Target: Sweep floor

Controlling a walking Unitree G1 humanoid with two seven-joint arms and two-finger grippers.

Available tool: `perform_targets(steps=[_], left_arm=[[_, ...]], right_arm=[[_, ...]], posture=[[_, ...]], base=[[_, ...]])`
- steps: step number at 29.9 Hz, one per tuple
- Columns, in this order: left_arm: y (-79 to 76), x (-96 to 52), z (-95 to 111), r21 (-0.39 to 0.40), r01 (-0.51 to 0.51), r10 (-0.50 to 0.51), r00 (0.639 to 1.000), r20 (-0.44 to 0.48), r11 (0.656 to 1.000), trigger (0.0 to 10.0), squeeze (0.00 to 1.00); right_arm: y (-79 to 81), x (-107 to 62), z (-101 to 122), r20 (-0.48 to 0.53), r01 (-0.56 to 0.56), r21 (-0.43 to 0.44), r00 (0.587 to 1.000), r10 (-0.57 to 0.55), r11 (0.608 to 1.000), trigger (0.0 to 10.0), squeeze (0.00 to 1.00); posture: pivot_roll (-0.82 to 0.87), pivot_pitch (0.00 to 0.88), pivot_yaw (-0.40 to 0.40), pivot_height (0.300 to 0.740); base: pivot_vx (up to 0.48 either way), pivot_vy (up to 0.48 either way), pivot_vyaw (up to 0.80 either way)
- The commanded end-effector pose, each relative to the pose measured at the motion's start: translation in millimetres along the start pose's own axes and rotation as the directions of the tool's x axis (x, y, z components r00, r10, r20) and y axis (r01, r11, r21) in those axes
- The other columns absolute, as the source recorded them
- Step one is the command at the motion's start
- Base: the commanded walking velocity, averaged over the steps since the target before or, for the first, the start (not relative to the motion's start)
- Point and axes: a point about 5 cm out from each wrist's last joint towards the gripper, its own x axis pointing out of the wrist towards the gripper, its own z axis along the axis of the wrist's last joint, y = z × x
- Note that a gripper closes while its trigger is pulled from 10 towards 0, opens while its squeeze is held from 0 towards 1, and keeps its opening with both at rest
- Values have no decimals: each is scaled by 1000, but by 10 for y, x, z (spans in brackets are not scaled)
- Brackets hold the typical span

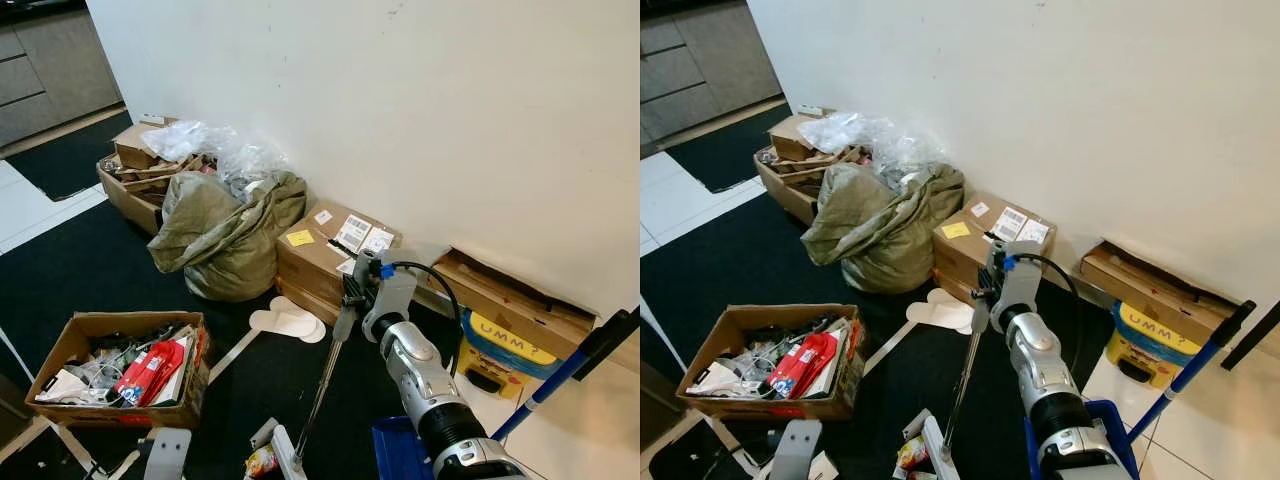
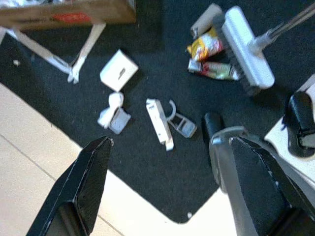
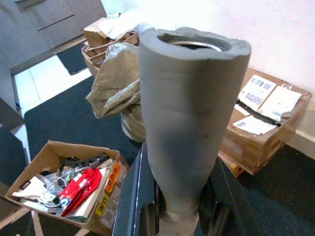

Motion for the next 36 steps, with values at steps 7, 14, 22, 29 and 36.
perform_targets(steps=[7,14,22,29,36], left_arm=[[52,27,166,-3,-26,26,999,40,1000,10000,0],[46,22,133,-7,-27,28,999,33,1000,10000,0],[93,4,47,5,-36,36,999,11,999,10000,0],[82,-11,-25,36,-16,16,1000,-4,999,10000,0],[56,-14,-46,54,4,-4,1000,-8,999,10000,0]], right_arm=[[14,65,154,61,-5,3,998,4,1000,10000,0],[-68,62,182,67,18,-28,998,-17,999,10000,0],[-45,100,263,92,19,-35,996,-16,999,10000,0],[-83,94,330,125,64,-35,990,-59,997,10000,0],[-187,98,517,190,143,-98,974,-123,985,10000,0]], posture=[[-114,37,42,740],[-100,49,38,740],[-87,74,54,740],[-80,88,61,740],[-75,94,60,740]], base=[[0,322,0],[0,373,0],[0,366,0],[0,77,0],[0,0,0]])
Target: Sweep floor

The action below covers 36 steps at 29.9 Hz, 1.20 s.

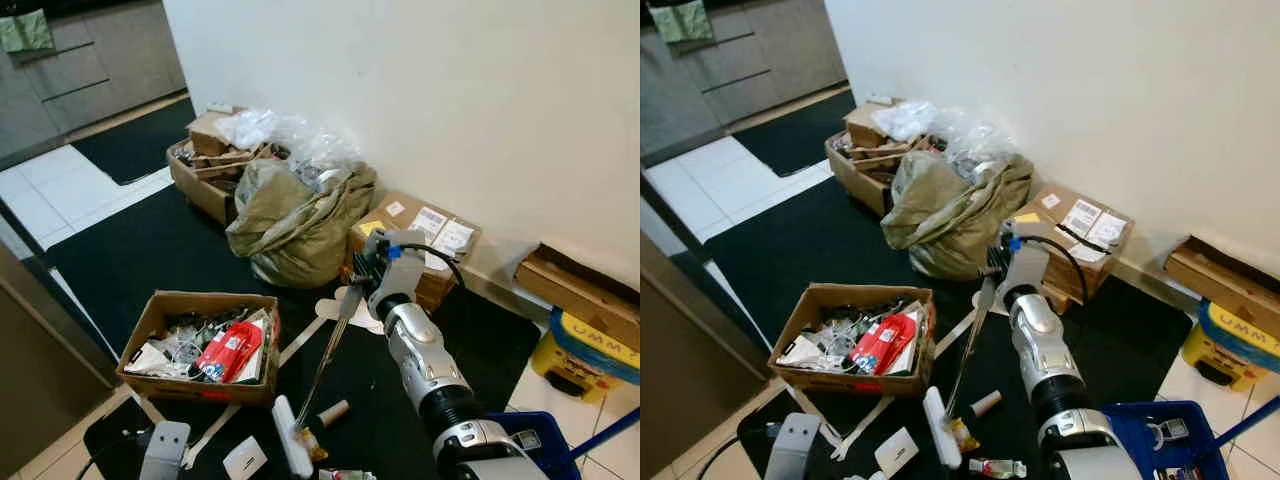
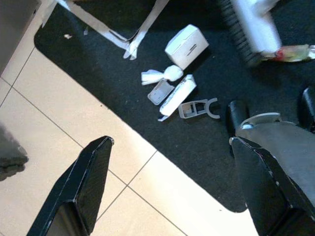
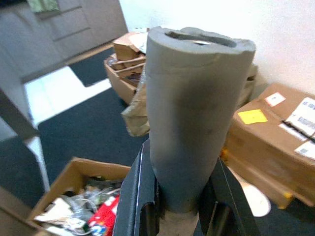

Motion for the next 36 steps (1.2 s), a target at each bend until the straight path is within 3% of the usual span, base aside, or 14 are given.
perform_targets(steps=[1,3,9,10,14,23,25,26,36], left_arm=[[-6,-10,-55,16,9,-8,1000,-18,1000,10000,0],[-18,-22,-112,24,14,-13,999,-34,1000,10000,0],[-34,-35,-165,27,21,-19,999,-47,999,10000,0],[-40,-38,-180,29,24,-22,998,-50,999,10000,0],[-47,-45,-206,35,28,-26,998,-56,999,10000,0],[-116,-52,-241,50,43,-40,997,-66,998,10000,0],[-156,-50,-239,54,51,-47,997,-67,997,10000,0],[-277,-49,-239,70,72,-67,995,-71,995,10000,0],[-418,-47,-221,79,89,-83,994,-73,993,10000,0]], right_arm=[[-9,35,149,68,8,-21,998,-7,1000,10000,0],[-9,73,247,87,32,-11,996,-31,999,10000,0],[32,97,195,30,91,23,995,-92,996,10000,0],[65,92,143,3,100,74,995,-100,992,10000,0],[110,77,94,-12,114,137,993,-114,984,10000,0],[82,71,191,63,159,155,983,-170,975,10000,0],[52,81,238,81,192,158,975,-207,969,10000,0],[17,100,305,100,247,178,958,-267,953,10000,0],[-9,124,372,98,283,217,946,-309,934,10000,0]], posture=[[-75,94,60,740],[-72,99,61,740],[-64,112,54,740],[-59,119,56,740],[-59,123,56,740],[-62,123,59,740],[-67,122,63,740],[-59,155,68,740],[-52,174,64,740]], base=[[0,0,0],[0,0,0],[0,0,0],[0,0,0],[0,0,0],[0,0,0],[0,0,0],[0,0,0],[0,0,0]])
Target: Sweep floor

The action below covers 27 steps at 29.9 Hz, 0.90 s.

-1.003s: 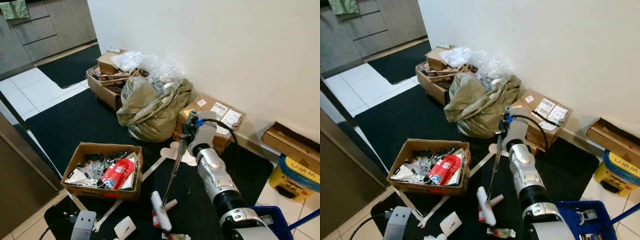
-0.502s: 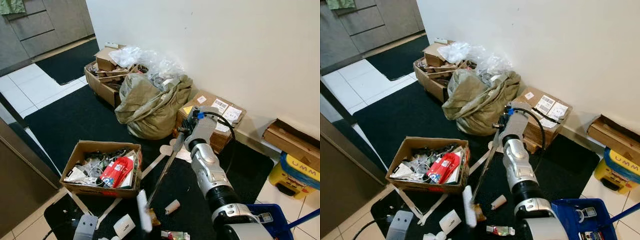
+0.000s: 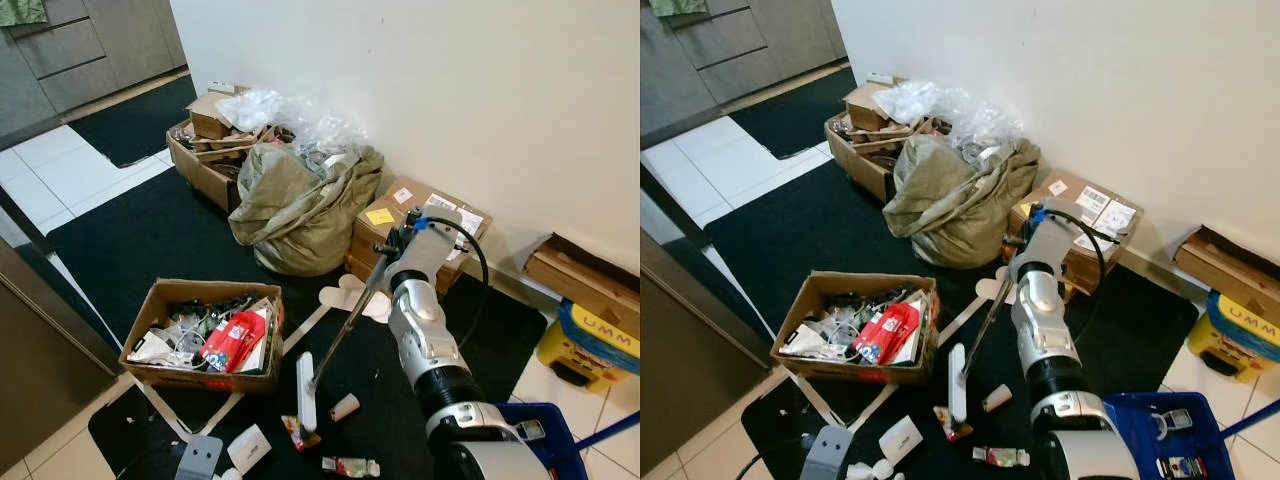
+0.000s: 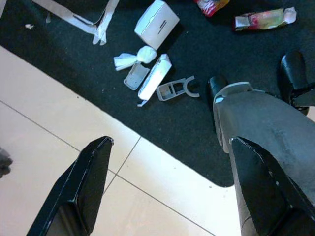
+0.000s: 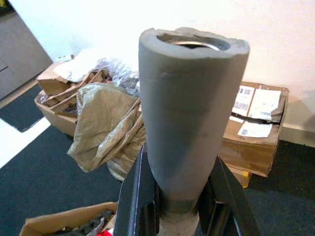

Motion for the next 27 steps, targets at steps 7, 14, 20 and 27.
perform_targets(steps=[7,14,20,27], left_arm=[[-128,-13,-88,24,16,-15,999,-39,1000,10000,0],[65,-60,-235,43,1,1,999,-50,999,10000,0],[463,-156,-403,67,-30,34,997,-67,997,10000,0],[564,-186,-435,93,-34,40,997,-68,995,10000,0]], right_arm=[[-90,-22,-84,35,121,-57,992,-119,991,10000,0],[-399,-97,-301,-19,290,-83,956,-292,954,10000,0],[-575,-170,-424,-60,373,-93,923,-379,923,10000,0],[-756,-199,-427,2,388,-284,915,-404,877,10000,0]], posture=[[-27,206,64,740],[-2,231,68,740],[10,225,77,740],[0,205,80,740]], base=[[0,0,0],[0,0,0],[0,0,0],[0,0,0]])
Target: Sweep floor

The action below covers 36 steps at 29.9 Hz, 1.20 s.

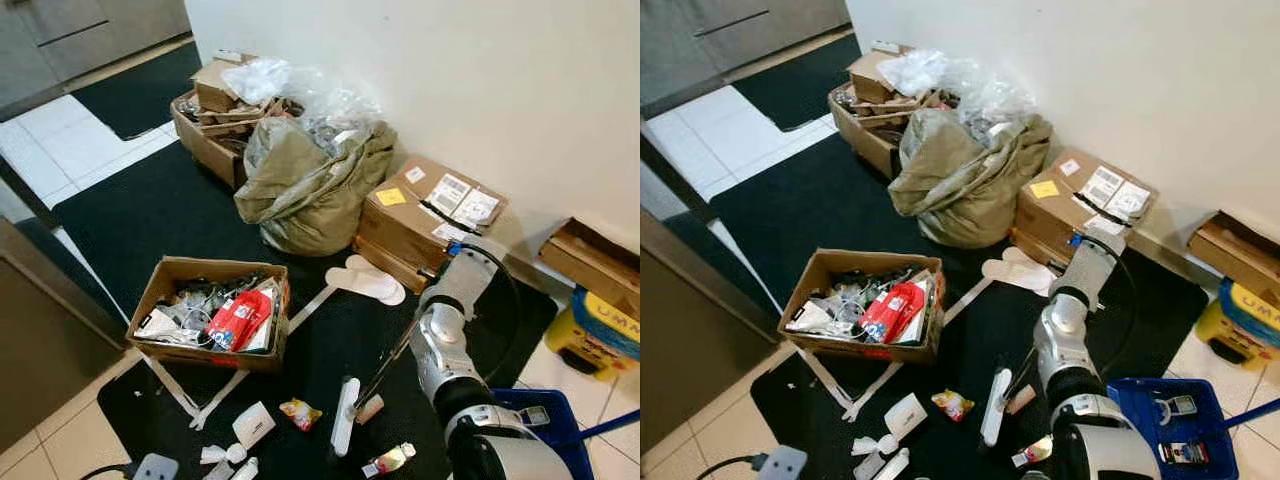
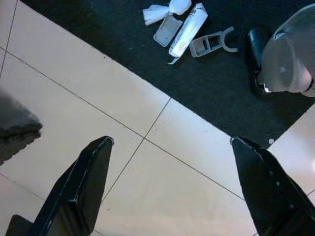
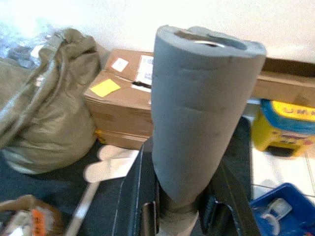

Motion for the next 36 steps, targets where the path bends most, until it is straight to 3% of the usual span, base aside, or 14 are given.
perform_targets(steps=[1,2,4,6,7,9,15,18,22,27,36], left_arm=[[-24,-20,-87,6,10,-10,1000,-27,1000,10000,0],[-40,-13,-70,10,13,-13,1000,-23,1000,10000,0],[-40,-13,-70,10,13,-13,1000,-23,1000,10000,0],[-130,13,-3,13,26,-26,1000,-10,1000,10000,0],[-130,13,-3,13,26,-26,1000,-10,1000,10000,0],[-183,26,30,9,33,-33,999,-3,999,10000,0],[-195,28,34,2,37,-37,999,-1,999,10000,0],[-203,24,17,-3,39,-39,999,-5,999,10000,0],[-208,18,-8,-4,39,-39,999,-12,999,10000,0],[-203,21,4,3,40,-40,999,-11,999,10000,0],[-203,26,23,0,40,-40,999,-7,999,10000,0]], right_arm=[[-75,-49,-152,-26,8,-104,1000,-10,995,10000,0],[-103,-30,-133,1,15,-144,1000,-15,989,10000,0],[-103,-30,-133,1,15,-144,1000,-15,989,10000,0],[-158,15,-74,63,-14,-237,998,30,971,10000,0],[-158,15,-74,63,-14,-237,998,30,971,10000,0],[-312,81,-48,93,8,-333,995,25,943,10000,0],[-459,141,-21,108,52,-377,994,-12,925,10000,0],[-630,232,71,149,110,-445,988,-48,889,10000,0],[-771,309,179,191,169,-462,978,-88,871,10000,0],[-685,332,297,244,136,-457,969,-23,879,10000,0],[-625,316,300,245,121,-434,969,-12,893,10000,0]], posture=[[0,205,80,740],[-2,205,81,740],[-2,205,81,740],[-16,196,72,740],[-16,196,72,740],[-24,192,60,740],[-26,191,55,740],[-40,168,46,740],[-47,157,42,740],[-59,136,38,740],[-73,117,46,740]], base=[[0,0,0],[0,0,0],[0,0,0],[0,0,0],[0,0,0],[0,0,0],[0,0,0],[0,0,0],[0,0,0],[0,0,0],[0,0,0]])
